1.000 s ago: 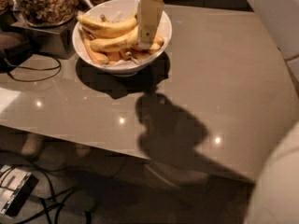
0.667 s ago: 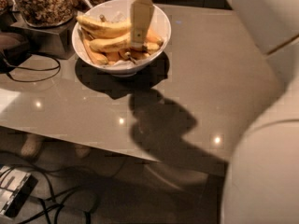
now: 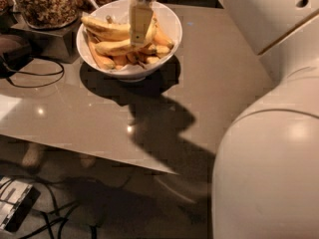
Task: Pick banana from white bowl
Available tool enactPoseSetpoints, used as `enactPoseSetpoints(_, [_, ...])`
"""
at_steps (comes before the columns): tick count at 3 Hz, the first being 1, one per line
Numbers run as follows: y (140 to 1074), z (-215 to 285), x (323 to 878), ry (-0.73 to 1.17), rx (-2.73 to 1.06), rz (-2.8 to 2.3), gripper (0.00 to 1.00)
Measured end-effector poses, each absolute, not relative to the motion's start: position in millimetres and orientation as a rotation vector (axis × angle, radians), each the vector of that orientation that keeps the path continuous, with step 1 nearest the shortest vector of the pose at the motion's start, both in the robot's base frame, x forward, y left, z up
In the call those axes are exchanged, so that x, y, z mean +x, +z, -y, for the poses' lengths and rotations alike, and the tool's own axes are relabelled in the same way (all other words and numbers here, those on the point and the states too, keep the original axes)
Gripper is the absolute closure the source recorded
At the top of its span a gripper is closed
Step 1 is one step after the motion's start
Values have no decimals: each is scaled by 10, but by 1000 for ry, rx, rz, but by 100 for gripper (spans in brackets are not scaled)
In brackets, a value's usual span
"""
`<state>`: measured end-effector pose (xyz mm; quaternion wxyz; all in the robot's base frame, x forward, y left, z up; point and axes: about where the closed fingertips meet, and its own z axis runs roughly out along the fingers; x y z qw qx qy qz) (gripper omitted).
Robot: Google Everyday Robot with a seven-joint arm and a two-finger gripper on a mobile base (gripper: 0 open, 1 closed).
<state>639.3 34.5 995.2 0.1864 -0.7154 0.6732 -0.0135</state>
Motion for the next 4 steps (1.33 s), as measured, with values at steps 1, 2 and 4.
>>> enactPoseSetpoints(1, [9876,-407,6449,-47,-2034,-1902,47])
enactPoseSetpoints(2, [9781,-444,6509,-55,-2062,-1903,48])
enactPoseSetpoints(4, [9626,-441,6676,-95,-2119,-1896,45])
